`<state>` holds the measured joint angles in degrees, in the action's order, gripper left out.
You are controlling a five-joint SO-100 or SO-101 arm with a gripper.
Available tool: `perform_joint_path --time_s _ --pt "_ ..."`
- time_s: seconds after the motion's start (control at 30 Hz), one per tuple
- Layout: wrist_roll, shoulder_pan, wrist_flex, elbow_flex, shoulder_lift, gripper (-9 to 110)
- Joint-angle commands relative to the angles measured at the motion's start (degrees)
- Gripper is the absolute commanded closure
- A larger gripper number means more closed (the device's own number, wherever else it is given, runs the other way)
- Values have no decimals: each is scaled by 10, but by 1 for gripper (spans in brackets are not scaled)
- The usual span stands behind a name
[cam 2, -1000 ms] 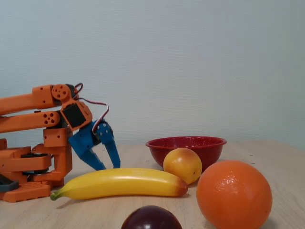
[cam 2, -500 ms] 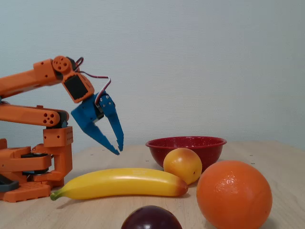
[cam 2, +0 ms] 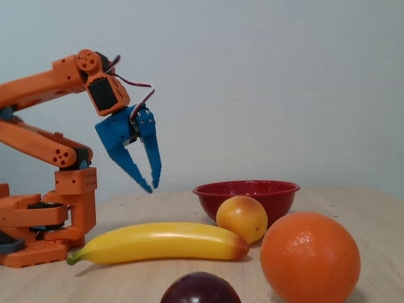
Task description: Put banana in the red bowl.
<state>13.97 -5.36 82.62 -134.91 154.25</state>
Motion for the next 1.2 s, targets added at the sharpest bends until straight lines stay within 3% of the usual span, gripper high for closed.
perform_joint_path --time_s 0.0,0.23,0.53,0.67,1.17 --pt "34 -7 10 63 -6 102" --pt "171 -32 40 122 -26 102" --pt "550 -83 73 185 -83 102" --pt "649 -128 49 185 -134 101" --pt "850 -204 13 211 -265 68"
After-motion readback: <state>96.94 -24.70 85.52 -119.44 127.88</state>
